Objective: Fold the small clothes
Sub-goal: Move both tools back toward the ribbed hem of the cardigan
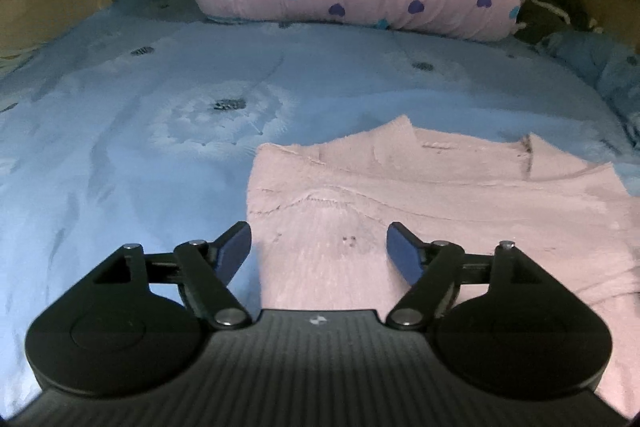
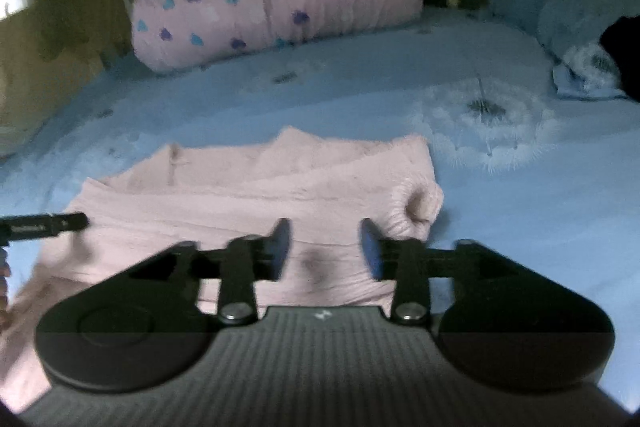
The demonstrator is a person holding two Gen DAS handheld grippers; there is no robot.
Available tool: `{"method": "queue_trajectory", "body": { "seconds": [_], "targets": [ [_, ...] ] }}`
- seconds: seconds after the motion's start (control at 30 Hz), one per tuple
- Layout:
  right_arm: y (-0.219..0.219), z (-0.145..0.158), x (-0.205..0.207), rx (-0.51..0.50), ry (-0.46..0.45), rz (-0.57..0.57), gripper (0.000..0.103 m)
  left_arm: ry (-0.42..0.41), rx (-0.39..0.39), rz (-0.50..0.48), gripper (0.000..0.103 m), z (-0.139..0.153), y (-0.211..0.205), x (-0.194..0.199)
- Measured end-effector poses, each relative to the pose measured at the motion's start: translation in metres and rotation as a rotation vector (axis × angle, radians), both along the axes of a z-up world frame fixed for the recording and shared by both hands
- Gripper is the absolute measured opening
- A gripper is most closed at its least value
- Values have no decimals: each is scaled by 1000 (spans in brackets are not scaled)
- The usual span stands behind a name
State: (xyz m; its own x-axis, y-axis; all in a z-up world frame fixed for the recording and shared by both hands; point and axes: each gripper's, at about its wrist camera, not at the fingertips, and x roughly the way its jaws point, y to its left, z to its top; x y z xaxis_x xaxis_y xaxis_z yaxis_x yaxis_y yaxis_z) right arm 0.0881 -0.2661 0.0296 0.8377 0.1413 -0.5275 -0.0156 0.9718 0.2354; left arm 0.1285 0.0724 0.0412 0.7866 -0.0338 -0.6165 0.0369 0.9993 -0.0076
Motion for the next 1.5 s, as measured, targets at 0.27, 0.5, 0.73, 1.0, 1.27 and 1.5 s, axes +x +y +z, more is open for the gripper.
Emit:
{"method": "queue_trajectory", "body": {
  "seconds": [0.27,0.5,0.73,1.0,1.27,1.5],
  "targets": [
    [18,41,-62,62,-96,50,51,-25,29,-18,86,44,3,-71],
    [42,61,-113,19,-113,110,51,-51,45,-62,86,76,-3,-142],
    [56,72,-162,-17,-115,141,51,-23,51,-101,87,75,-15,-205],
    [59,65,-209,-70,-79,158,53,26,42,-187,87,56,-27,-265],
    [68,39,-250,-105,-27,179,56,62,108,-207,87,29,-31,-303],
    [83,20,-270,-215,-4,202,56,76,186,-247,87,9,-37,-324]
  ]
}}
